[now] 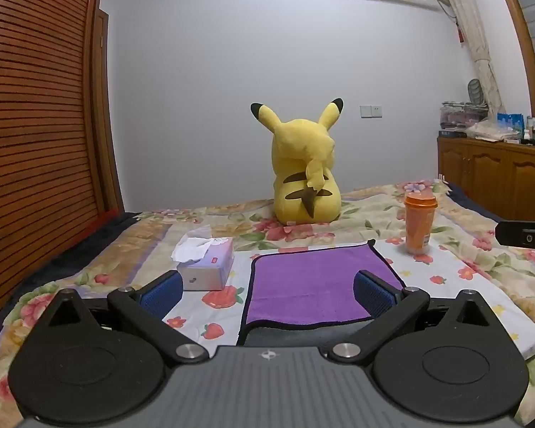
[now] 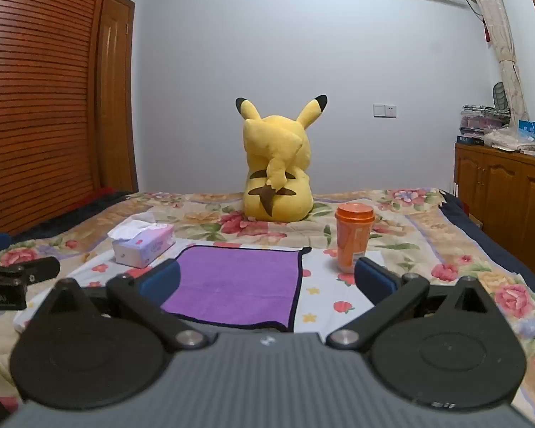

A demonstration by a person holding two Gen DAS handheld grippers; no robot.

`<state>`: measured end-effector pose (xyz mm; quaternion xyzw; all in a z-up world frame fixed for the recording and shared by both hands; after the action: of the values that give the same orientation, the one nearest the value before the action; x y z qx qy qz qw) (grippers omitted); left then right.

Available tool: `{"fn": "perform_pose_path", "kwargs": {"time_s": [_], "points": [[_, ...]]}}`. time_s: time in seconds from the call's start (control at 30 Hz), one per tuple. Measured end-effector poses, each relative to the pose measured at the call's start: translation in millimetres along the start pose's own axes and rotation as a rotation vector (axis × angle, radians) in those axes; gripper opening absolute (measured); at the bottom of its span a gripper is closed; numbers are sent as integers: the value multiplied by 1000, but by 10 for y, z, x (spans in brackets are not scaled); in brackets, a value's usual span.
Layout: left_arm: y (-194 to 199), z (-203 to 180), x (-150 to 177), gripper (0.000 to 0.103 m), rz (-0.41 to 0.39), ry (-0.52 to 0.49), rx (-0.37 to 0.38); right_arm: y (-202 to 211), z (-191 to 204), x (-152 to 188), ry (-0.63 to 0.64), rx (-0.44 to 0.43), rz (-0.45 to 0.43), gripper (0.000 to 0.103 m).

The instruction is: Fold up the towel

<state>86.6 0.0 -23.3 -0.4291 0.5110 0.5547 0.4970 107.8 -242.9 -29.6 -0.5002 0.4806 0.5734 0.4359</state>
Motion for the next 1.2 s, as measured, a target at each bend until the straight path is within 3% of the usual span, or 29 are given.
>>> {"fn": "perform_pose_path", "kwargs": {"time_s": [1.2], "points": [[0, 0, 0, 103, -1, -10, -2, 3, -71, -24, 2, 2, -11, 103]]}}
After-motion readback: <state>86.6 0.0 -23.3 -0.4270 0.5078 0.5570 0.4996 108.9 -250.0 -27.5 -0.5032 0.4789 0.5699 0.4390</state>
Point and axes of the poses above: each gripper's, at about its wrist camera, not at the fingertips, and y roughly against the way its jaws point, z to its left, x to its underside, the point moved 9 cm from there along -y, roughly the way its jaws point, and after that the axes turned 7 degrees about -z, right-handed, at the moved point
